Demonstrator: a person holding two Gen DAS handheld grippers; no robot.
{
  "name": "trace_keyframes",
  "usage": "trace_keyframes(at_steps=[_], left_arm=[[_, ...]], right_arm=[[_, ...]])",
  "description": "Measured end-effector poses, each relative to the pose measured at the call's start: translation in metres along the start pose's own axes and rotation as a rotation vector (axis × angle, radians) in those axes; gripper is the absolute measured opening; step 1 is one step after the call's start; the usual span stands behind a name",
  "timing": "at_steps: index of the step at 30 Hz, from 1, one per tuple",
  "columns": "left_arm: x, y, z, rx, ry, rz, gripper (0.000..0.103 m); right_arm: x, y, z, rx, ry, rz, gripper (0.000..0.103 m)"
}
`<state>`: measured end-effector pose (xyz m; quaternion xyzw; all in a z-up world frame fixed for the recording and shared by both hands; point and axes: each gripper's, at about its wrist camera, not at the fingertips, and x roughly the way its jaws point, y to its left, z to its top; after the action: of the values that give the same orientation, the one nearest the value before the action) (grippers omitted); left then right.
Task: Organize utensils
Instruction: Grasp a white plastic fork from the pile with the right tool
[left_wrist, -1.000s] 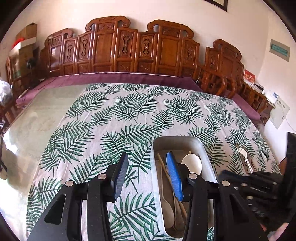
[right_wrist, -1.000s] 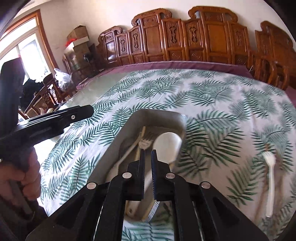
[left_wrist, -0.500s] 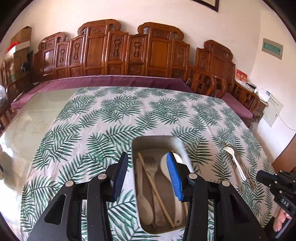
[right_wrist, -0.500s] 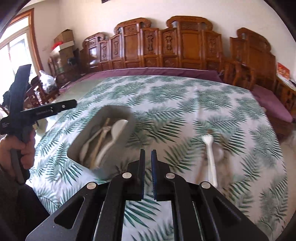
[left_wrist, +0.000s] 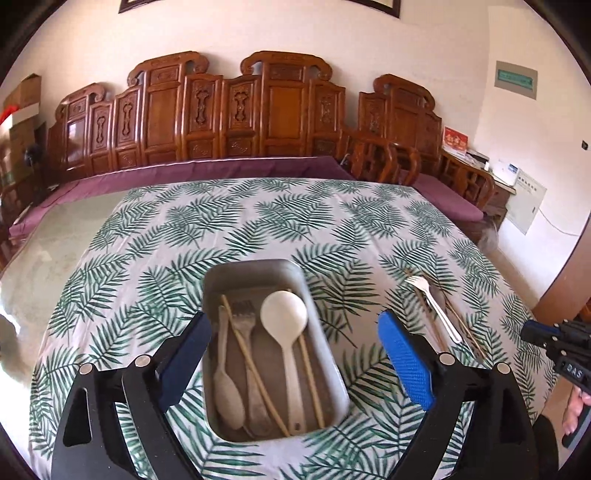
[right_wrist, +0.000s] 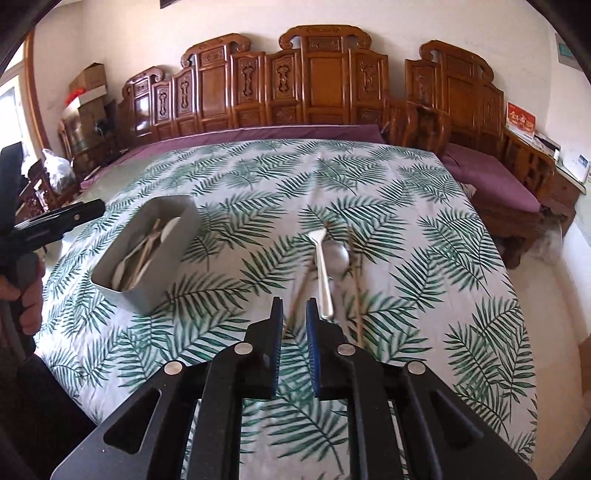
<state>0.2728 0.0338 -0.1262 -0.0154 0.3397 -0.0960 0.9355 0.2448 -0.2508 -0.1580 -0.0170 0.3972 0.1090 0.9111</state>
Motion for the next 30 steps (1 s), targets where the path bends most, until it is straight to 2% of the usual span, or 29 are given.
trace_keyframes(at_steps=[3,7,21,25,28,30], left_arm=[[0.002,-0.008,-0.005,0.004,0.017,-0.013,0.089],[0.005,-0.021,-0.008,0.031,0.026,-0.021,0.089],[0.025,-0.048,-0.021,0.093,0.075,-0.049,0.089],[0.027,-0.054,-0.024,0.111,0.081,-0.056,0.089],[0.025,-0.057,-0.024,0.116,0.078,-0.066,0.089],[0.024,-0.06,-0.024,0.12,0.074,-0.067,0.089]], right_arm=[[0.01,-0.008,0.002,-0.008,0.013,-0.002,0.022],[0.034,-0.012,0.007,-0.033,0.045,-0.001,0.022],[0.154,-0.024,0.03,-0.094,0.178,-0.018,0.022],[0.167,-0.021,0.032,-0.116,0.203,-0.026,0.022],[0.169,-0.013,0.029,-0.184,0.205,-0.074,0.022],[0.168,-0.013,0.028,-0.176,0.204,-0.075,0.02]])
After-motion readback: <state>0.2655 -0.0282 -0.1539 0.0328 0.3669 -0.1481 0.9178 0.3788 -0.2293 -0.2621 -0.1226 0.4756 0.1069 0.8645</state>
